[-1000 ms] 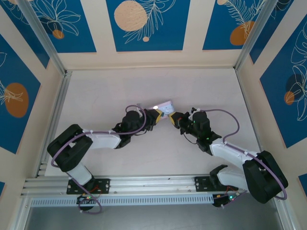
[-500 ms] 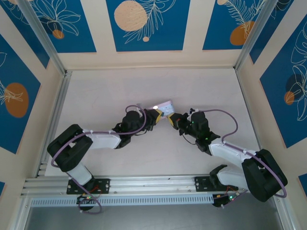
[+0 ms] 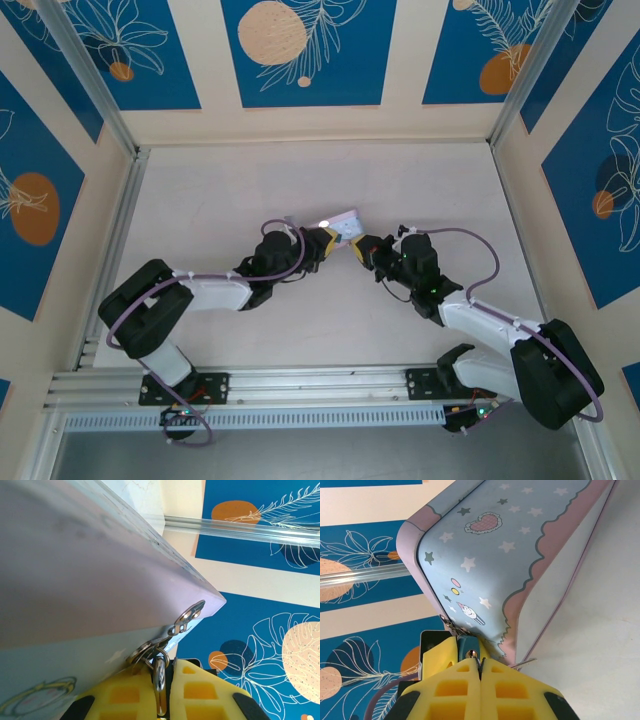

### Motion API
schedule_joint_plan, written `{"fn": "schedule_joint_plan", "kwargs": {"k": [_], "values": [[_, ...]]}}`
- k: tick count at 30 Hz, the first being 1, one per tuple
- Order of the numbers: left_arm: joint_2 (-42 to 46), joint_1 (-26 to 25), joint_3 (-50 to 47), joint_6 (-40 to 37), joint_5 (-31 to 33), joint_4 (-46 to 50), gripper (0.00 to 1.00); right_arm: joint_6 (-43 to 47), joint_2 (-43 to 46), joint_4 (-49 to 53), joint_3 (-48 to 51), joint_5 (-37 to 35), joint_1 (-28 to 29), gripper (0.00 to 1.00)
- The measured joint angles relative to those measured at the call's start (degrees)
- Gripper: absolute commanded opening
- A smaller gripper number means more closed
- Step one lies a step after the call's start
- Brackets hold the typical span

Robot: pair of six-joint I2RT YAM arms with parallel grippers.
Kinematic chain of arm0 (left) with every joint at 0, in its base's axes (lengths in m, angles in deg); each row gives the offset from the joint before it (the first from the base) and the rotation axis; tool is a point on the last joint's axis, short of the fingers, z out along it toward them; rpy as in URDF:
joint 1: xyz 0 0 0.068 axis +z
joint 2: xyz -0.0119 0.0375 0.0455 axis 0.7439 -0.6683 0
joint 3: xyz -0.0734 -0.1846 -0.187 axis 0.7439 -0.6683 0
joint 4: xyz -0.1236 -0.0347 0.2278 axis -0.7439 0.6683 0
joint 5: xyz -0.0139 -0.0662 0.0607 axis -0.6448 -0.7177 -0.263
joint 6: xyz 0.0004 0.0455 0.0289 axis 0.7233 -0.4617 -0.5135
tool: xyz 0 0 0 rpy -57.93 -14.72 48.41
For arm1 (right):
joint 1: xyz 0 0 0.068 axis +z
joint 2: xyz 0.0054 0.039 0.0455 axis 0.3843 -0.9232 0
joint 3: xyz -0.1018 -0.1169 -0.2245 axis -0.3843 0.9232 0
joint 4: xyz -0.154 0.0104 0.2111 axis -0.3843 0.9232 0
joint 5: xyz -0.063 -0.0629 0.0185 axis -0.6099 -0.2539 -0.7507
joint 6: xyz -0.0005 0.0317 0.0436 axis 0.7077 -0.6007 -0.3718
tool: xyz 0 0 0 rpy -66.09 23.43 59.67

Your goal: Unlock the padlock with the key

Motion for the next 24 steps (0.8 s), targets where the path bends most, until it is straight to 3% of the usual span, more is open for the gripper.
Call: {"fn": "schedule_joint_plan", "kwargs": {"k": [24], "values": [[0.0,-0.26,0.04,0.0,0.42,0.04,0.0,0.17,-2.14,-0.02,-1.64,-0.02,0.13,0.0]]}}
